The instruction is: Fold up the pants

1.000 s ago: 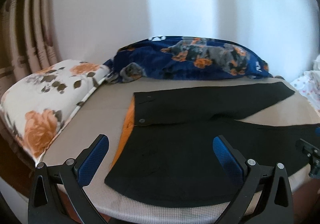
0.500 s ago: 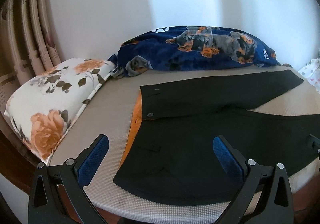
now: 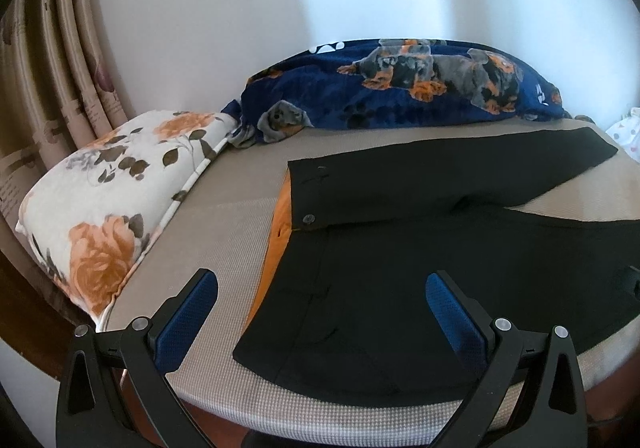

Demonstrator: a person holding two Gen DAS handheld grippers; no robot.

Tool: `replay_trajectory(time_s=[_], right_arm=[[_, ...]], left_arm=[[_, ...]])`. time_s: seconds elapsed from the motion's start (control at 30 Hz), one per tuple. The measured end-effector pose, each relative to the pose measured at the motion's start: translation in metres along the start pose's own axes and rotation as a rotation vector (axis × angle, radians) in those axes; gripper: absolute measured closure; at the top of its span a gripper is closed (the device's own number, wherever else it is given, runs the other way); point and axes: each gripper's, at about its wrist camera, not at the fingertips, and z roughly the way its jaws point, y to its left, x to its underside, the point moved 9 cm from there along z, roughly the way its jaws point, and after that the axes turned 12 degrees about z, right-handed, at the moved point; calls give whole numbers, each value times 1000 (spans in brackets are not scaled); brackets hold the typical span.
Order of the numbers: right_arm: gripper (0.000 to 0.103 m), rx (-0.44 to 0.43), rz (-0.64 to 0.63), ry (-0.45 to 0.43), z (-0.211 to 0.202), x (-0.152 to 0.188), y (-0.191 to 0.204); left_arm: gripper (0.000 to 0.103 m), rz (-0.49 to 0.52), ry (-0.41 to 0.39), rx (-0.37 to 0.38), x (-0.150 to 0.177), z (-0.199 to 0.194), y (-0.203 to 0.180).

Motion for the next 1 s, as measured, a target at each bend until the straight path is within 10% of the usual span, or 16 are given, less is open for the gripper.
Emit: replay_trajectory(time_s=[0.6, 1.0], right_arm=[[0, 6, 46, 80, 19, 7, -15], [0, -52, 77, 94, 38, -3, -9]], left_arm=[[0, -52, 195, -44, -2, 68, 41], [3, -96, 300, 361, -44, 232, 87]])
